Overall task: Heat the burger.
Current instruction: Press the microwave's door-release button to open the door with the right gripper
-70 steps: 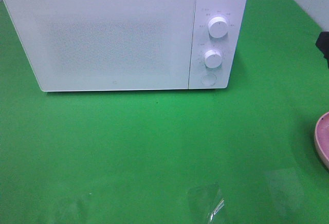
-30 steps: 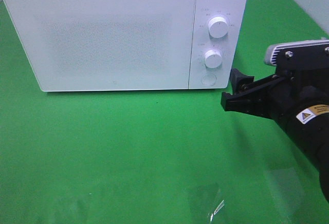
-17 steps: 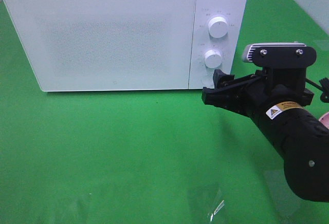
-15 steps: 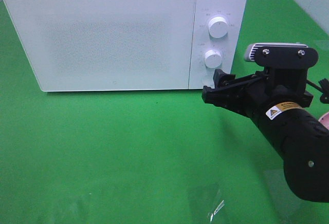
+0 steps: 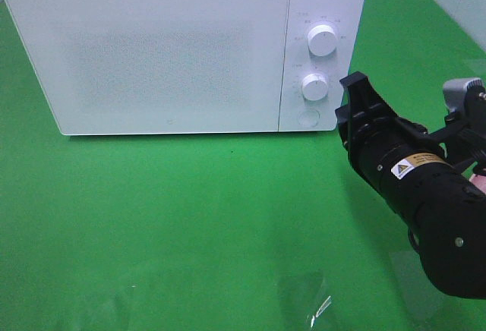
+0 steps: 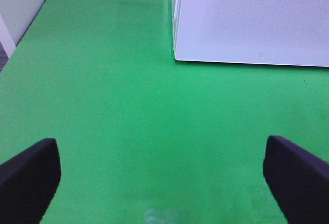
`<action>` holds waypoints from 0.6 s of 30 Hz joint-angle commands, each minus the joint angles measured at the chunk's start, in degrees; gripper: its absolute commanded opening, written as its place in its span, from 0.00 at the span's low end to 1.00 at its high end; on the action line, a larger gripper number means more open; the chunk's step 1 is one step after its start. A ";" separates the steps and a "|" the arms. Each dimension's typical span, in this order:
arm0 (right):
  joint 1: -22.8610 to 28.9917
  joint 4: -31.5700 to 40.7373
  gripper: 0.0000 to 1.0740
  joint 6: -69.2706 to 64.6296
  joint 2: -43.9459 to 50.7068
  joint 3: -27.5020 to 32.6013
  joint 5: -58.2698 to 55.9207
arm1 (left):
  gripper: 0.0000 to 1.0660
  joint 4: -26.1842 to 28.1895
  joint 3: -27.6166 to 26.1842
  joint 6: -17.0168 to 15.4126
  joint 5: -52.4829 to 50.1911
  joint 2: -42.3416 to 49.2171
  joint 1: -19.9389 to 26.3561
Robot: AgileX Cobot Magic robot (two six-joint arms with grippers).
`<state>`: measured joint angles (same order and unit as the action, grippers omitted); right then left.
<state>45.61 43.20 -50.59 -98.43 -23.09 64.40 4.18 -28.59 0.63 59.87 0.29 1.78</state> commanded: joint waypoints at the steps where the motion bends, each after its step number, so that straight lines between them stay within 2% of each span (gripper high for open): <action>1: 0.00 -0.46 0.14 -6.93 0.06 -0.57 -0.23 | 0.94 0.00 0.17 -0.11 -0.57 1.15 -0.34; 2: 0.00 -0.46 0.09 -10.49 0.06 -0.57 -0.46 | 0.94 0.00 0.17 -0.11 -0.57 1.15 -0.34; 3: 0.00 -0.46 0.09 -10.49 0.06 -0.57 -0.46 | 0.94 0.00 0.17 -0.11 -0.57 1.15 -0.34; 4: 0.00 -0.52 0.02 -14.09 0.06 -0.57 -1.03 | 0.94 0.00 0.17 -0.11 -0.57 1.15 -0.34; 6: 0.00 -0.57 0.00 -17.99 0.06 -0.57 -2.92 | 0.94 0.00 0.17 -0.11 -0.57 1.15 -0.34; 15: -0.57 -0.69 0.00 -21.77 -1.03 -1.49 -7.73 | 0.94 0.00 0.17 -0.11 -0.57 1.15 -0.34; 18: -3.55 -5.79 0.00 -23.89 -3.44 -3.84 -9.57 | 0.94 0.00 0.17 -0.11 -0.57 1.15 -0.34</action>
<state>43.95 41.25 -72.65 -100.55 -25.27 56.21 4.18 -28.59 0.63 59.87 0.29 1.78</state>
